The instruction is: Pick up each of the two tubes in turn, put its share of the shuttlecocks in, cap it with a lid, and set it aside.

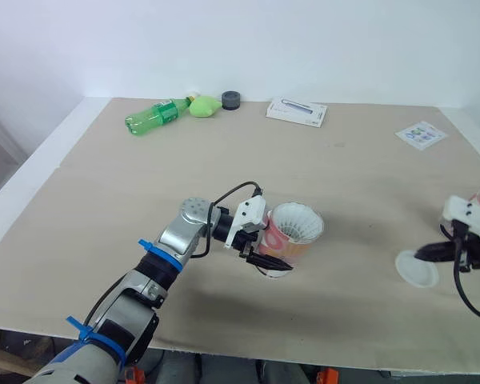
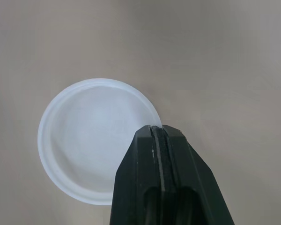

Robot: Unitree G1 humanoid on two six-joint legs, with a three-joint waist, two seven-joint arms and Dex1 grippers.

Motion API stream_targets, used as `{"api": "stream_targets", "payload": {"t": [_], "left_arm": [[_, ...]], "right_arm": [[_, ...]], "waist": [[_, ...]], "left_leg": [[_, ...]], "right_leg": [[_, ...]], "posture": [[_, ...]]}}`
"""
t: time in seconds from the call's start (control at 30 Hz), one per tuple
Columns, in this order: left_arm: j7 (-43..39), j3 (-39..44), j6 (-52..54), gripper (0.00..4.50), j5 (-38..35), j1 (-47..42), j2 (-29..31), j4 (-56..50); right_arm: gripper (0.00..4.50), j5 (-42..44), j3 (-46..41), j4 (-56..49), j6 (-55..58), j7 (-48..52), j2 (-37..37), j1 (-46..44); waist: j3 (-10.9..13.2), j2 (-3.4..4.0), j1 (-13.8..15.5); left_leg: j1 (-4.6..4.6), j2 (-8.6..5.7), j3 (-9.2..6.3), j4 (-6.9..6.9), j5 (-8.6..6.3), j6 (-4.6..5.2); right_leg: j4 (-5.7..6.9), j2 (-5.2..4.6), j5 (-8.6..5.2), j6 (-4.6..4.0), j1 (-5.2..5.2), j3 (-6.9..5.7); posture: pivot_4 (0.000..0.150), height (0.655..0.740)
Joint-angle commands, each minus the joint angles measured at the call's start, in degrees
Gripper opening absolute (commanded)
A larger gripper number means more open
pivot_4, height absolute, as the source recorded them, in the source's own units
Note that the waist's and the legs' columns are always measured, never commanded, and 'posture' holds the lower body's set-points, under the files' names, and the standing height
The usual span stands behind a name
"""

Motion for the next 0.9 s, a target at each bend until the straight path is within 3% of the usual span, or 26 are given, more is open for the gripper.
{"api": "stream_targets", "payload": {"t": [0.03,0.23,0.5,0.9], "left_arm": [[-0.2,0.0,0.1,3.32,1.3,-0.2,0.3,1.6],[-1.1,-0.8,-1.5,3.32,1.5,-0.2,-1.0,1.9],[-1.2,-1.2,-3.2,3.32,2.5,-0.9,-3.1,4.1],[-1.5,-1.4,-5.5,3.32,4.3,-1.7,-3.5,6.7]], "right_arm": [[0.04,5.3,-3.5,-10.0,4.3,2.7,-3.5,-4.1],[0.04,10.4,1.6,-22.5,9.3,5.3,-2.8,-18.0],[0.04,13.5,15.4,-27.4,7.7,5.9,2.0,-35.2],[0.04,15.5,27.1,-32.5,3.2,5.9,6.2,-44.9]], "waist": [[0.0,0.06,0.0],[0.0,0.07,0.1],[0.1,-0.23,0.7],[0.1,-0.25,0.9]], "left_leg": [[-0.01,0.00,0.00,-0.02,0.00,0.00],[-0.05,0.00,0.05,-0.11,-0.02,-0.02],[-0.34,0.00,0.05,-0.08,-0.15,-0.18],[-0.61,0.02,-0.04,-0.06,-0.20,-0.21]], "right_leg": [[0.00,0.00,0.00,0.00,-0.02,0.00],[-0.03,-0.02,-0.15,-0.14,-0.10,0.03],[-0.18,-0.10,-0.14,0.01,-0.29,-0.01],[-0.12,-0.06,-0.17,-0.10,-0.57,-0.13]], "posture": [[0.150,0.7203],[0.150,0.7203],[0.150,0.7203],[0.150,0.7203]]}}
